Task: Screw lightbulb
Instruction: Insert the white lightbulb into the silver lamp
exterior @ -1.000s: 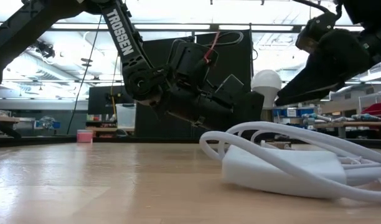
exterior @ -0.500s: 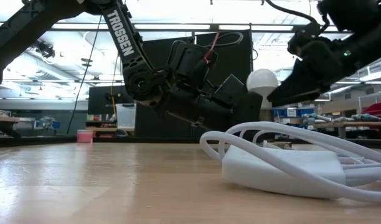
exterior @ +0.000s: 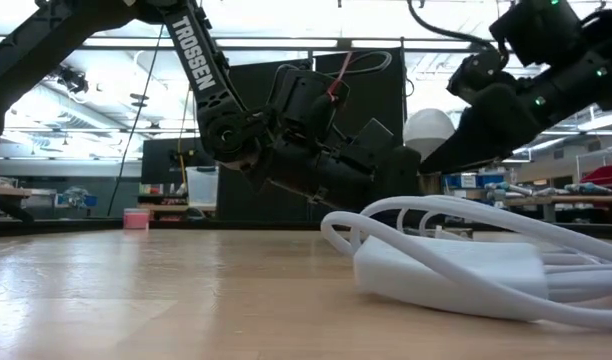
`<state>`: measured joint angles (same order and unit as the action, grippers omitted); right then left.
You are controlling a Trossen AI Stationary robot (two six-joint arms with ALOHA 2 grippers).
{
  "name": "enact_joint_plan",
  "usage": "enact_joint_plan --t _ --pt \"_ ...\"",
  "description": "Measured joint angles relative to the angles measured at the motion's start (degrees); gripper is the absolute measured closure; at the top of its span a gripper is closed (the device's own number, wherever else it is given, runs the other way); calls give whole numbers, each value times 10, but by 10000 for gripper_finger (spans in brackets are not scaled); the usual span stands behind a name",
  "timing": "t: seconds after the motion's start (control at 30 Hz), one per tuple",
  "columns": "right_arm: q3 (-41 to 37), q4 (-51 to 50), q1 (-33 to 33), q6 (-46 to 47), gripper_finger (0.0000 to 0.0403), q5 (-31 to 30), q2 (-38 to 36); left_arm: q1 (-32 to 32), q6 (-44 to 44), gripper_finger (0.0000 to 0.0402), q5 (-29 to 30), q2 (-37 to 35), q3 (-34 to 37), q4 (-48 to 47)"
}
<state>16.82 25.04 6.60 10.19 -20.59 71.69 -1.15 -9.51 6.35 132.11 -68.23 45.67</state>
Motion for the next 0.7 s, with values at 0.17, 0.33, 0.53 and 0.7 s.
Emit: enact_joint_plan --t 0.17,0.33,0.53,0.7 --pt "-58 102 -33 -22 95 85 0 0 5 198 -34 0 0 -1" --pt "-96 145 -56 -32 95 165 0 0 28 198 -87 0 0 -4" --pt "-110 190 -66 -65 95 235 1 -9 44 198 -175 0 0 -6" --pt "-113 231 -73 -99 95 287 1 -12 50 198 -252 0 0 -7"
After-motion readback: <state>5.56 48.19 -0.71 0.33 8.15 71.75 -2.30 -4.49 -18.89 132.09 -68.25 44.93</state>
